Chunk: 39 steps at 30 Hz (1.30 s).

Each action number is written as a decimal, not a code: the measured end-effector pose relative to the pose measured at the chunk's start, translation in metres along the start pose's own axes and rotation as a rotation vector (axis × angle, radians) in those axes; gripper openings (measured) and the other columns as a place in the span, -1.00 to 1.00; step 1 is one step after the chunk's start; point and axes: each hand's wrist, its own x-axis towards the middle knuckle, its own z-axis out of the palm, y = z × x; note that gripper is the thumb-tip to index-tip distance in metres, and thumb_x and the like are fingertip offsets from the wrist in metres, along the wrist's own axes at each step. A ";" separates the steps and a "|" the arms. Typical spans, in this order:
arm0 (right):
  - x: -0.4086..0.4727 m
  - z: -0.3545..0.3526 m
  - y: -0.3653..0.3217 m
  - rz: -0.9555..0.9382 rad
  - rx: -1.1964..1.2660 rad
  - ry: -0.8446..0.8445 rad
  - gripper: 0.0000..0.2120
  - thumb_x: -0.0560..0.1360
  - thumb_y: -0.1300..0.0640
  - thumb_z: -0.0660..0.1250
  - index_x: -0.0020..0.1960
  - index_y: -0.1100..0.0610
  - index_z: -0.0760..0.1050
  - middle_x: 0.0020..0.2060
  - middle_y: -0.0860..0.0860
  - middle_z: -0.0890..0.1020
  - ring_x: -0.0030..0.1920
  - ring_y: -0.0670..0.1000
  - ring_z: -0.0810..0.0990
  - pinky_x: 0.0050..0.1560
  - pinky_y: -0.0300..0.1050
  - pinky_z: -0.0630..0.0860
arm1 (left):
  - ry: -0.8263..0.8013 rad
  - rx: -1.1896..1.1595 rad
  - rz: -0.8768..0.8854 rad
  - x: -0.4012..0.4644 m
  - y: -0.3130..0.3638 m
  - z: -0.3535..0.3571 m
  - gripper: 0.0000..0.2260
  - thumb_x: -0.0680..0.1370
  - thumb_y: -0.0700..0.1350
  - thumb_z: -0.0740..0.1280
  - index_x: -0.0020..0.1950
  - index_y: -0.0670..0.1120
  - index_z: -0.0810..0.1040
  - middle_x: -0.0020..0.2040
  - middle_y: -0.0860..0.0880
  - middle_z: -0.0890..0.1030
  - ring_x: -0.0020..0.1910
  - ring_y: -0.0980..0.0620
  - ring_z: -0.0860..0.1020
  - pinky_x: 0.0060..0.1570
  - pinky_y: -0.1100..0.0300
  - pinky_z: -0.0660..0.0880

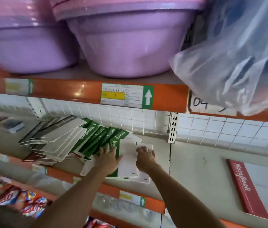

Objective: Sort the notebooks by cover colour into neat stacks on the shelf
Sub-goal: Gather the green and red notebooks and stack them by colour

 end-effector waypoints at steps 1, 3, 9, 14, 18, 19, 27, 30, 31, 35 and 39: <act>0.004 -0.002 0.001 0.013 0.008 0.004 -0.42 0.48 0.25 0.22 0.48 0.07 0.25 0.46 0.06 0.26 0.50 0.09 0.17 0.52 0.13 -0.05 | -0.004 0.017 0.000 0.008 0.000 0.001 -0.36 0.62 0.33 -0.10 0.62 0.04 -0.03 0.62 -0.12 -0.06 0.58 -0.24 -0.05 0.46 -0.32 0.04; 0.009 -0.004 0.001 0.012 -0.003 0.005 -0.38 0.45 0.28 0.22 0.50 0.10 0.21 0.49 0.06 0.20 0.54 0.09 0.07 0.54 0.20 -0.13 | 0.049 0.085 0.030 0.021 -0.004 0.002 -0.36 0.63 0.31 -0.11 0.63 0.01 -0.04 0.62 -0.17 -0.03 0.58 -0.25 -0.06 0.44 -0.36 -0.07; 0.009 0.011 -0.013 0.185 0.040 0.026 -0.38 0.55 0.26 0.18 0.56 -0.02 0.11 0.58 0.08 -0.03 0.58 0.12 -0.18 0.50 0.16 -0.28 | 0.111 -0.006 0.086 0.049 -0.017 0.005 -0.49 0.67 0.01 0.06 0.61 0.14 0.01 0.58 -0.32 0.03 0.51 -0.38 0.11 0.48 -0.24 0.10; -0.002 0.029 -0.030 0.357 0.013 0.116 -0.47 0.64 0.16 0.10 0.55 -0.18 0.11 0.59 0.13 -0.12 0.57 0.24 -0.17 0.53 0.15 -0.18 | 0.174 0.094 0.125 0.057 -0.015 0.007 -0.48 0.64 -0.06 0.11 0.60 0.10 0.06 0.52 -0.35 0.18 0.42 -0.39 0.25 0.37 -0.29 0.23; -0.012 0.038 -0.053 0.558 -0.110 0.252 -0.54 0.65 -0.02 0.07 0.51 0.08 0.13 0.45 0.24 0.19 0.39 0.24 0.21 0.41 0.13 0.19 | 0.271 0.083 0.156 0.054 -0.023 0.012 -0.49 0.62 -0.02 0.12 0.57 0.01 0.12 0.48 -0.32 0.28 0.39 -0.35 0.29 0.35 -0.22 0.27; -0.012 0.040 -0.058 0.631 -0.138 0.276 -0.51 0.65 -0.08 0.07 0.48 0.16 0.15 0.40 0.25 0.27 0.34 0.24 0.26 0.36 0.13 0.23 | 0.308 0.091 0.177 0.053 -0.025 0.015 -0.49 0.62 -0.02 0.13 0.57 -0.01 0.13 0.45 -0.32 0.32 0.37 -0.34 0.32 0.34 -0.19 0.28; -0.003 0.024 -0.070 1.028 0.184 0.304 -0.10 0.34 -0.32 0.47 0.36 0.28 0.26 0.28 0.24 0.44 0.30 0.20 0.43 0.27 0.00 0.38 | 0.367 0.092 0.210 0.050 -0.031 0.022 -0.46 0.65 -0.02 0.10 0.57 -0.19 0.07 0.36 -0.41 0.37 0.27 -0.35 0.40 0.27 -0.18 0.37; -0.009 0.023 -0.058 1.011 0.309 0.260 -0.04 0.17 -0.36 0.55 0.31 0.26 0.38 0.19 0.13 0.55 0.23 0.15 0.54 0.21 -0.05 0.50 | 0.406 0.137 0.259 0.047 -0.034 0.020 -0.46 0.64 -0.07 0.00 0.57 -0.26 0.01 0.35 -0.39 0.35 0.24 -0.34 0.39 0.21 -0.18 0.38; -0.012 0.024 -0.055 0.990 0.341 0.260 -0.06 0.15 -0.35 0.56 0.28 0.25 0.41 0.14 0.11 0.57 0.19 0.14 0.57 0.18 -0.04 0.53 | 0.433 0.126 0.274 0.046 -0.034 0.020 -0.48 0.62 -0.10 -0.04 0.55 -0.28 0.08 0.31 -0.36 0.40 0.19 -0.31 0.42 0.15 -0.15 0.40; -0.020 0.023 -0.051 0.901 0.456 0.279 -0.32 0.22 -0.24 0.58 0.12 0.17 0.48 0.00 0.07 0.62 0.06 0.13 0.62 0.07 -0.02 0.59 | 0.567 0.114 0.394 0.046 -0.029 0.026 -0.59 0.55 -0.15 0.08 0.35 -0.26 0.41 0.01 -0.19 0.52 -0.09 -0.12 0.45 -0.15 0.02 0.38; -0.019 0.036 -0.036 0.773 0.586 0.288 -0.29 0.15 -0.27 0.42 0.18 0.12 0.53 0.03 0.10 0.67 0.06 0.16 0.64 0.10 0.11 0.60 | 0.546 0.108 0.453 0.043 -0.029 0.025 -0.85 0.51 -0.22 0.20 0.06 -0.13 0.44 -0.18 -0.14 0.44 -0.29 -0.08 0.40 -0.34 0.11 0.34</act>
